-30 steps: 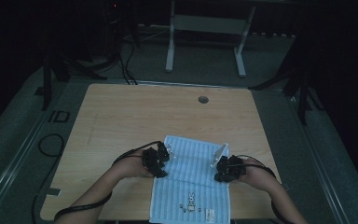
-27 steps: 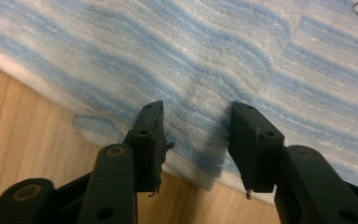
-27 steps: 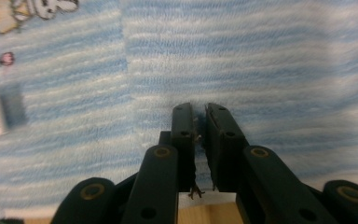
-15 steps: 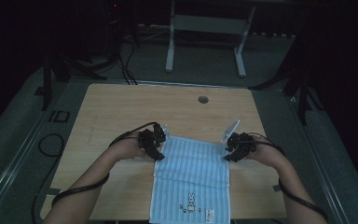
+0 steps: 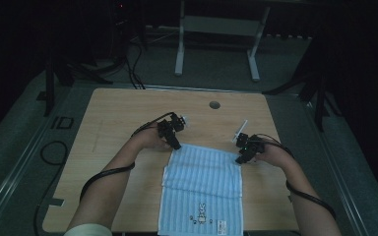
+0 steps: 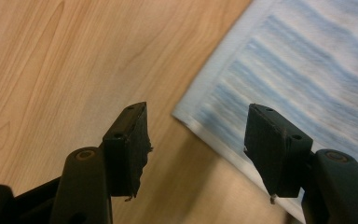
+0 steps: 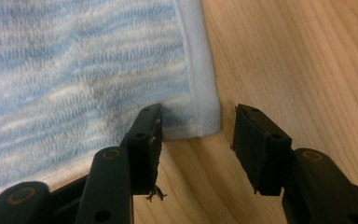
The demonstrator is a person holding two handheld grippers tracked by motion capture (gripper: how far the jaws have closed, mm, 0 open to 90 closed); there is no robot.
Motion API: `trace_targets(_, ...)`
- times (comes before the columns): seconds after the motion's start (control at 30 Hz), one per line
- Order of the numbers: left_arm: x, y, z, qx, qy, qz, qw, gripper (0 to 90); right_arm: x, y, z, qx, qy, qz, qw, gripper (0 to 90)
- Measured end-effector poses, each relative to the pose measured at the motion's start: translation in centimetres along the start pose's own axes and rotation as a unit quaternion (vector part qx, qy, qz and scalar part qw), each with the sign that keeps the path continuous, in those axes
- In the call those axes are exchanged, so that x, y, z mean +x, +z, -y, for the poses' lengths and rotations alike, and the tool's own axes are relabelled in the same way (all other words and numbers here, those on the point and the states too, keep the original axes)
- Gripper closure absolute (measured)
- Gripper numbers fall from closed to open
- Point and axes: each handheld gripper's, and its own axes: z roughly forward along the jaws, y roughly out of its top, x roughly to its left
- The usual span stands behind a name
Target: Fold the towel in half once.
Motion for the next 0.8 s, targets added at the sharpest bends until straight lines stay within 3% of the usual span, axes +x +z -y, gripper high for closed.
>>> trace_targets(0.2,0.1,1.7,-0.3,0.018,-0.004,0.001,0.9998,40.2,0.0,0.0,0.1,-0.003,0.002,-0.017,0.9998,67.0)
trace_targets(0.33,-0.1,2.1,-0.2,0.010,-0.010,0.016,0.9998,41.2,0.1,-0.1,0.3,-0.009,0.008,-0.016,0.9998,77.4)
trace_targets(0.37,-0.2,2.0,-0.2,0.009,-0.011,0.027,0.9995,51.5,0.3,-0.1,0.2,-0.006,0.008,-0.015,0.9998,82.3)
trace_targets(0.47,-0.6,1.9,-0.2,0.015,0.003,0.038,0.9992,54.7,0.4,0.0,0.0,-0.002,0.004,-0.013,0.9999,83.0)
trace_targets(0.5,-0.7,1.8,-0.2,0.017,0.009,0.041,0.9990,65.4,0.3,0.0,0.0,0.000,0.005,-0.015,0.9999,83.2)
trace_targets(0.53,-0.8,1.8,-0.3,0.021,0.010,0.043,0.9988,65.4,0.3,0.0,0.0,0.000,0.005,-0.015,0.9999,83.2)
trace_targets(0.6,-1.0,1.7,-0.5,0.030,0.016,0.047,0.9983,82.6,0.3,0.0,-0.1,-0.001,0.003,-0.015,0.9999,83.9)
trace_targets(0.67,-1.1,1.5,-0.6,0.031,0.016,0.029,0.9990,83.6,0.3,-0.1,-0.1,-0.002,0.003,-0.013,0.9999,84.1)
trace_targets(0.8,-0.1,-0.4,-0.7,-0.011,-0.009,0.015,0.9998,84.6,-0.3,-0.9,-0.8,-0.012,0.008,-0.005,0.9999,84.4)
